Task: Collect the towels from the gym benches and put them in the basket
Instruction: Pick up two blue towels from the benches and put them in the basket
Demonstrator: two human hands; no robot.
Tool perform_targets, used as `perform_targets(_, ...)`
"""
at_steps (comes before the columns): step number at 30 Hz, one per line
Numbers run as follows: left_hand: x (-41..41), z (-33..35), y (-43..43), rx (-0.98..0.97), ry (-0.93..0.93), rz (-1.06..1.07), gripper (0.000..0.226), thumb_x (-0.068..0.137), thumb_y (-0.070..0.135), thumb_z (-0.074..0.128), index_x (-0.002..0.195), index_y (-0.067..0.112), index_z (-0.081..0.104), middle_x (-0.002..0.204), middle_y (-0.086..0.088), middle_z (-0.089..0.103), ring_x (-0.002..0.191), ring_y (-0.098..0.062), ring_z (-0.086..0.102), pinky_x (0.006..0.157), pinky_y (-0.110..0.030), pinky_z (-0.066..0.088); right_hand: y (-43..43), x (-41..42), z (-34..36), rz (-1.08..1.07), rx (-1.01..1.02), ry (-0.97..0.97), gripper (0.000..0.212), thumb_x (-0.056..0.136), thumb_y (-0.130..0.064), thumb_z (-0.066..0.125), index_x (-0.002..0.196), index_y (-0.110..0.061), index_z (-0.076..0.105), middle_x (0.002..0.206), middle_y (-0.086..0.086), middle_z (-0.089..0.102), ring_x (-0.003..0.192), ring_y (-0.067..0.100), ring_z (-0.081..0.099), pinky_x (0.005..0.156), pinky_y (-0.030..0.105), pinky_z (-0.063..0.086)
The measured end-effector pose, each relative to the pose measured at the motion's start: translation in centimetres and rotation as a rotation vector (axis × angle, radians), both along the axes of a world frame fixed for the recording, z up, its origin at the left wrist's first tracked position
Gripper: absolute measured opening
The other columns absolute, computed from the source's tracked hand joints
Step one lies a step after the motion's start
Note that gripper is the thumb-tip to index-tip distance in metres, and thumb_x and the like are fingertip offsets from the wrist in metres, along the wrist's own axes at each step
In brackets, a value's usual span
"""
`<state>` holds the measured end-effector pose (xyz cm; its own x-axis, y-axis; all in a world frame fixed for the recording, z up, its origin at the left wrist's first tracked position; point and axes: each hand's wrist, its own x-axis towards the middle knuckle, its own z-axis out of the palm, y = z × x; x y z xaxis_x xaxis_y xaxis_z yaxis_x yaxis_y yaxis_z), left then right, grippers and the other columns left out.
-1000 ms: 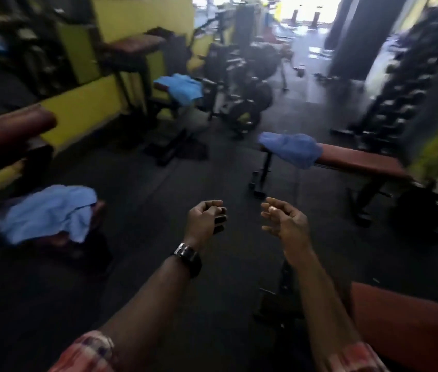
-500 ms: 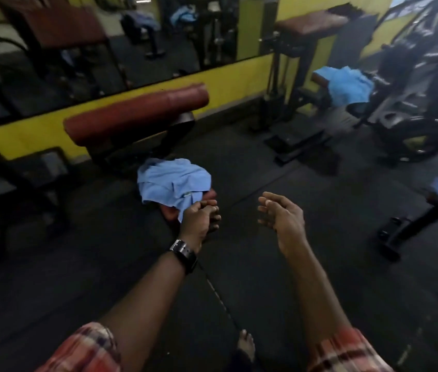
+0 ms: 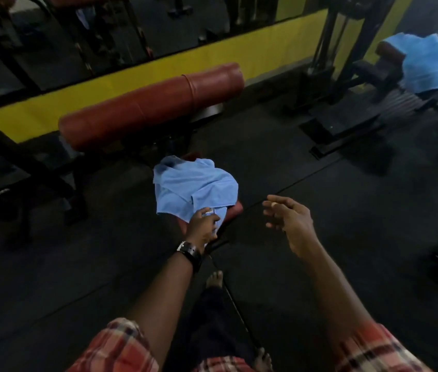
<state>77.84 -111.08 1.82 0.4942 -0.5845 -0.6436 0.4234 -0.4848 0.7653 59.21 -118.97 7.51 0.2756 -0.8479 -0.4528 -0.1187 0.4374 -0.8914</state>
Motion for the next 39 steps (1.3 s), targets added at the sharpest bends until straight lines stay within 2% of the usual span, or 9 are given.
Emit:
perform_targets(4, 5.8, -4.9, -5.3, 0.143, -0.210, -0.205, 0.034, 0.090, 0.009, 0.060, 0.123, 0.005, 0.058, 0.128, -0.019, 0.060, 0.116, -0.036, 0.058, 0.097, -0.047, 0.050, -4.1, 3.6, -2.0, 0.044, 0.058, 0.045, 0.024, 0.099, -0.011, 0.049, 0.116, -0.014, 0.065, 0.114, 0.007, 0.070, 0.108, 0.026, 0.066, 0.092, 0.049, 0.054)
perform_targets(9, 10.6, -8.4, -11.2, 0.211, -0.522, -0.374, 0.039, 0.086, 0.021, 0.065, 0.123, 0.009, 0.061, 0.129, -0.014, 0.062, 0.122, -0.032, 0.057, 0.104, -0.043, 0.043, -8.8, 7.6, -4.1, -0.011, 0.126, 0.093, 0.025, 0.099, -0.010, 0.047, 0.115, -0.013, 0.066, 0.113, 0.009, 0.071, 0.106, 0.025, 0.066, 0.093, 0.051, 0.052)
perform_targets(14, 13.2, -12.1, -13.7, 0.398, -0.433, -0.333, 0.093, 0.081, 0.020, 0.073, 0.155, 0.018, 0.016, 0.163, -0.015, 0.010, 0.148, -0.033, 0.021, 0.118, -0.043, 0.022, -11.0, 9.5, -6.1, -0.046, 0.183, 0.118, 0.024, 0.099, -0.013, 0.049, 0.112, -0.020, 0.068, 0.107, 0.002, 0.074, 0.100, 0.019, 0.070, 0.085, 0.043, 0.057)
perform_targets(17, 13.7, -13.8, -14.0, 0.437, -0.420, -0.295, 0.094, 0.082, 0.010, 0.068, 0.156, 0.013, 0.010, 0.159, -0.021, 0.019, 0.144, -0.036, 0.029, 0.114, -0.039, 0.028, -12.0, 9.4, -7.2, -0.049, 0.207, 0.139, 0.023, 0.098, -0.015, 0.051, 0.109, -0.025, 0.069, 0.103, -0.003, 0.076, 0.095, 0.015, 0.072, 0.080, 0.040, 0.060)
perform_targets(20, 14.2, -14.5, -14.3, 0.508, -0.509, -0.345, 0.074, 0.081, 0.005, 0.061, 0.149, 0.010, 0.033, 0.145, -0.025, 0.044, 0.132, -0.041, 0.046, 0.108, -0.040, 0.039, -13.5, 8.4, -8.1, -0.051, 0.223, 0.135, 0.024, 0.098, -0.017, 0.052, 0.108, -0.028, 0.070, 0.102, -0.005, 0.076, 0.093, 0.013, 0.073, 0.072, 0.034, 0.060)
perform_targets(24, 14.7, -13.1, -15.7, 0.601, -0.541, -0.362, 0.035, 0.083, 0.006, 0.056, 0.115, 0.000, 0.069, 0.122, -0.022, 0.067, 0.115, -0.039, 0.061, 0.092, -0.038, 0.049, -15.1, 6.9, -8.2, -0.069, 0.218, 0.085, 0.025, 0.097, -0.020, 0.052, 0.103, -0.034, 0.072, 0.104, -0.007, 0.076, 0.095, 0.012, 0.073, 0.067, 0.029, 0.059)
perform_targets(28, 11.8, -10.1, -18.1, 0.601, -0.448, -0.334, 0.036, 0.090, 0.017, 0.050, 0.107, -0.007, 0.069, 0.118, -0.026, 0.067, 0.111, -0.041, 0.061, 0.091, -0.039, 0.047, -16.7, 3.6, -7.0, -0.114, 0.220, -0.034, 0.024, 0.096, -0.020, 0.053, 0.103, -0.032, 0.073, 0.107, -0.003, 0.075, 0.098, 0.016, 0.072, 0.068, 0.028, 0.058)
perform_targets(34, 2.3, -5.2, -23.2, 0.352, -0.322, -0.206, 0.038, 0.095, 0.024, 0.047, 0.112, -0.005, 0.066, 0.115, -0.027, 0.067, 0.109, -0.040, 0.064, 0.093, -0.043, 0.051, -20.5, -4.3, -3.8, -0.175, 0.156, -0.130, 0.022, 0.097, -0.017, 0.052, 0.108, -0.022, 0.071, 0.105, 0.001, 0.076, 0.095, 0.018, 0.073, 0.069, 0.030, 0.058)
perform_targets(39, -7.3, 0.0, -29.4, 0.059, -0.243, -0.201, 0.035, 0.081, 0.041, 0.053, 0.077, 0.010, 0.069, 0.080, -0.014, 0.070, 0.078, -0.026, 0.061, 0.074, -0.045, 0.048, -24.4, -12.2, -2.1, -0.297, 0.098, -0.164, 0.022, 0.097, -0.010, 0.052, 0.104, -0.017, 0.072, 0.101, 0.007, 0.077, 0.089, 0.020, 0.071, 0.067, 0.035, 0.057)
